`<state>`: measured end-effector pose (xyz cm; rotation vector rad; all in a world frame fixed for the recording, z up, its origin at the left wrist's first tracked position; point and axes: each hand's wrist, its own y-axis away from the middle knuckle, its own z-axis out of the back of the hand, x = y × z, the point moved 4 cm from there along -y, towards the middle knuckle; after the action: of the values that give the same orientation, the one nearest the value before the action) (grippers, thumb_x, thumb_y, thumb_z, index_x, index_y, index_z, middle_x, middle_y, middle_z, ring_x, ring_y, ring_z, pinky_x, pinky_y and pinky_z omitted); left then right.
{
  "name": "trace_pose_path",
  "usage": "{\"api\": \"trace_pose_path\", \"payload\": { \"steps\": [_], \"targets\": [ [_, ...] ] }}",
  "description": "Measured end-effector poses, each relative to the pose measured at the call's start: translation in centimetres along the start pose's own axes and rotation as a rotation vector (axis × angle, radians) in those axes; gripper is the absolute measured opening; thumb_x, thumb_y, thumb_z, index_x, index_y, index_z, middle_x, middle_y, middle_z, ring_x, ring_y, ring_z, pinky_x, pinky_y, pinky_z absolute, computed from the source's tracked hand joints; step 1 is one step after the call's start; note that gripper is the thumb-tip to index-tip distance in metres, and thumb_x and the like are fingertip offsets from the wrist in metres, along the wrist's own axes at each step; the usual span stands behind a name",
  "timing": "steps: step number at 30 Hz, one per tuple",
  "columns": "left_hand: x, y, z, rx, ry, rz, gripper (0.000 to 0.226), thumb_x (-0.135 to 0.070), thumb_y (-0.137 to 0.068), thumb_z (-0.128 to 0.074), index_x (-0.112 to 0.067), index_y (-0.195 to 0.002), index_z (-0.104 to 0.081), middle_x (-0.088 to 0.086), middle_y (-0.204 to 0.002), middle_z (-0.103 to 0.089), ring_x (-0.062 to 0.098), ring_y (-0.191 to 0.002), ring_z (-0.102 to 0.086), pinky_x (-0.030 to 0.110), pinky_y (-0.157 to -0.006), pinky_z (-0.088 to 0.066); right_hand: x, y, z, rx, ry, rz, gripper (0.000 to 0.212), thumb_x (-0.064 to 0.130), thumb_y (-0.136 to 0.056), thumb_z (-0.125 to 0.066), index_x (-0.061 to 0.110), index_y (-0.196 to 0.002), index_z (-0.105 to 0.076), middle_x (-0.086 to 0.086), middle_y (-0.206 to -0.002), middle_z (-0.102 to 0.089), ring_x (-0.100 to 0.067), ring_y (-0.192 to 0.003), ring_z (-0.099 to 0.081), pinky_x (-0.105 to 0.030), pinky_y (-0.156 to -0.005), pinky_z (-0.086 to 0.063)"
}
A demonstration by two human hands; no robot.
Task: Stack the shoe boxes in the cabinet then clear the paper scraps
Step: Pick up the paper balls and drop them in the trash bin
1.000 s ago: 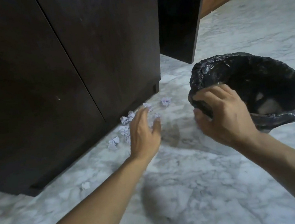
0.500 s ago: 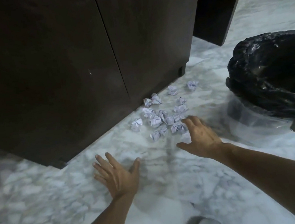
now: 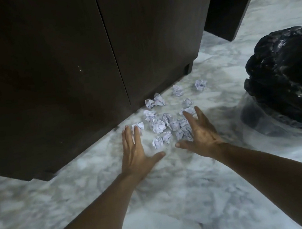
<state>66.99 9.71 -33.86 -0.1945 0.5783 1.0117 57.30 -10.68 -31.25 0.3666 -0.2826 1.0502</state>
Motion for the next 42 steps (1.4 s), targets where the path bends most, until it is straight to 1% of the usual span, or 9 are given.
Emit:
{"api": "trace_pose_path", "payload": {
  "steps": [5, 12, 17, 22, 25, 30, 33, 37, 42],
  "targets": [
    [-2.5, -2.3, -0.4, 0.056, -0.061, -0.110, 0.129, -0.079, -0.060, -0.066, -0.032, -0.153, 0.010, 0.001, -0.158, 0.028, 0.024, -0.146, 0.023, 0.045, -0.120, -0.003, -0.7, -1.8, -0.1, 0.007, 0.072, 0.093, 0.098, 0.071, -0.077, -0.062, 0.035, -0.155, -0.014, -0.011, -0.163, 0.003, -0.032, -0.148, -0.013, -0.047, -0.116, -0.029],
    [-3.5, -4.0, -1.7, 0.172, -0.121, -0.208, 0.101, -0.083, -0.072, -0.048, -0.044, -0.152, 0.001, -0.006, -0.158, 0.030, 0.022, -0.145, 0.027, 0.051, -0.119, 0.007, -0.9, -2.5, -1.7, 0.038, 0.147, 0.122, 0.077, 0.074, -0.085, -0.037, 0.037, -0.151, -0.022, -0.009, -0.163, -0.010, -0.034, -0.148, -0.011, -0.053, -0.115, -0.024],
    [-2.7, -3.8, -2.0, 0.076, -0.181, -0.233, 0.078, -0.073, -0.076, -0.036, -0.030, -0.141, -0.038, 0.004, -0.160, -0.012, 0.030, -0.146, -0.007, 0.046, -0.117, -0.008, -0.6, -2.4, -1.2, -0.071, 0.211, 0.221, 0.050, 0.058, -0.089, -0.053, 0.025, -0.127, -0.054, -0.015, -0.140, -0.044, -0.036, -0.127, -0.041, -0.049, -0.098, -0.040],
    [-2.3, -2.2, -2.4, -0.126, -0.295, -0.271, 0.038, -0.035, -0.077, -0.045, -0.018, -0.105, -0.063, 0.007, -0.122, -0.055, 0.030, -0.104, -0.051, 0.040, -0.082, -0.039, -1.5, -1.2, -1.8, -0.113, 0.244, 0.182, 0.037, 0.046, -0.084, -0.062, 0.019, -0.108, -0.064, -0.016, -0.119, -0.055, -0.040, -0.097, -0.054, -0.047, -0.076, -0.049],
    [-2.6, -2.1, -2.2, -0.153, -0.338, -0.312, 0.030, -0.031, -0.074, -0.046, -0.013, -0.089, -0.064, 0.006, -0.094, -0.059, 0.028, -0.082, -0.053, 0.038, -0.064, -0.044, -1.7, -0.5, -1.8, -0.140, 0.224, 0.176, 0.040, 0.045, -0.082, -0.050, 0.013, -0.100, -0.067, -0.018, -0.104, -0.059, -0.038, -0.080, -0.055, -0.043, -0.062, -0.053],
    [-2.5, -1.9, -1.3, -0.079, -0.381, -0.308, 0.025, -0.031, -0.074, -0.044, -0.014, -0.077, -0.061, 0.001, -0.077, -0.057, 0.021, -0.067, -0.061, 0.026, -0.042, -0.038, -1.7, 0.2, -1.1, -0.188, 0.166, 0.224, 0.039, 0.038, -0.084, -0.048, 0.007, -0.098, -0.067, -0.018, -0.098, -0.057, -0.036, -0.078, -0.053, -0.041, -0.064, -0.054],
    [-2.5, -1.2, -1.2, -0.066, -0.299, -0.290, 0.027, -0.032, -0.079, -0.041, -0.012, -0.082, -0.059, 0.002, -0.082, -0.059, 0.023, -0.071, -0.062, 0.026, -0.044, -0.036, -1.6, 0.7, -0.4, -0.184, 0.066, 0.213, 0.035, 0.036, -0.088, -0.053, 0.007, -0.103, -0.065, -0.018, -0.103, -0.054, -0.036, -0.088, -0.053, -0.041, -0.072, -0.054],
    [-3.9, -0.8, -0.1, -0.074, -0.182, -0.185, 0.023, -0.025, -0.093, -0.054, -0.006, -0.106, -0.057, 0.008, -0.105, -0.059, 0.029, -0.093, -0.058, 0.038, -0.065, -0.044, -1.4, 1.2, 1.4, -0.128, -0.073, 0.169, 0.035, 0.031, -0.092, -0.064, 0.007, -0.118, -0.061, -0.014, -0.118, -0.046, -0.028, -0.108, -0.044, -0.034, -0.087, -0.044],
    [-7.2, -0.1, 1.6, -0.151, -0.050, -0.197, 0.024, -0.018, -0.089, -0.065, -0.003, -0.104, -0.056, 0.012, -0.104, -0.059, 0.033, -0.089, -0.058, 0.032, -0.063, -0.033, -1.4, 2.7, 4.6, -0.192, -0.193, 0.106, 0.031, 0.031, -0.091, -0.066, 0.008, -0.111, -0.063, -0.003, -0.113, -0.046, -0.019, -0.103, -0.048, -0.027, -0.087, -0.042]
  ]
}}
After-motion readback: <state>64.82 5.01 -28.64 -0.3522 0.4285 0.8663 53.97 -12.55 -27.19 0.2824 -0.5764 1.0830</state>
